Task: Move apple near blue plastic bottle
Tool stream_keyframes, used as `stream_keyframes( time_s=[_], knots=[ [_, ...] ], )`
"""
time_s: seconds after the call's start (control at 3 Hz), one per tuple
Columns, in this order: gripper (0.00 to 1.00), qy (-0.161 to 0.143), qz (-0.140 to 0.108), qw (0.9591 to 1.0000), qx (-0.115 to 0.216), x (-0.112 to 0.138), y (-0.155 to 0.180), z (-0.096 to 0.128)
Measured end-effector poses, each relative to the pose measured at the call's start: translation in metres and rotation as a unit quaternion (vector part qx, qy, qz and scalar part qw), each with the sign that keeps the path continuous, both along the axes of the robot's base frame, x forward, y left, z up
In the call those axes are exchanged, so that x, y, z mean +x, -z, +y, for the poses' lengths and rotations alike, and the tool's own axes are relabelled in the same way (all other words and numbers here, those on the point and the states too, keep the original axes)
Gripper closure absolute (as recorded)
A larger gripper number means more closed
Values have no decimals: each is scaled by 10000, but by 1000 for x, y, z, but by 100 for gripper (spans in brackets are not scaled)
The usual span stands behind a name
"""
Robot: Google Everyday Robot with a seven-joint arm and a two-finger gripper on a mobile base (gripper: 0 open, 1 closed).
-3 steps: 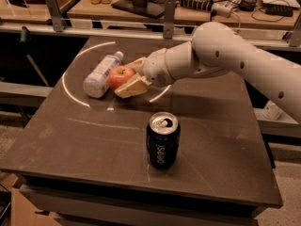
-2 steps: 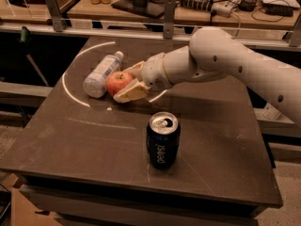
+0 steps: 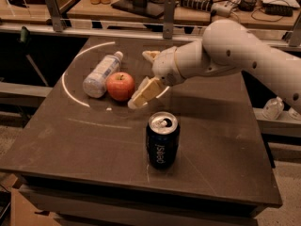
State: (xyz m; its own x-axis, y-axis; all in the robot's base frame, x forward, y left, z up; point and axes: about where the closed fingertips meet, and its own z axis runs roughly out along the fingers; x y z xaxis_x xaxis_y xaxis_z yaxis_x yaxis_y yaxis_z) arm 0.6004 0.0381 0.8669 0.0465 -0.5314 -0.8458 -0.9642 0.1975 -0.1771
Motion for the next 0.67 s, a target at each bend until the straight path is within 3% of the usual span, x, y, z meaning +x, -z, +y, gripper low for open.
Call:
stream_keyframes(
  time_s=[0.33, 0.67],
  knots=[
    [0, 612, -342, 9968, -371, 20, -33, -79],
    [0, 654, -372, 9964, -388, 23, -35, -84]
  ],
)
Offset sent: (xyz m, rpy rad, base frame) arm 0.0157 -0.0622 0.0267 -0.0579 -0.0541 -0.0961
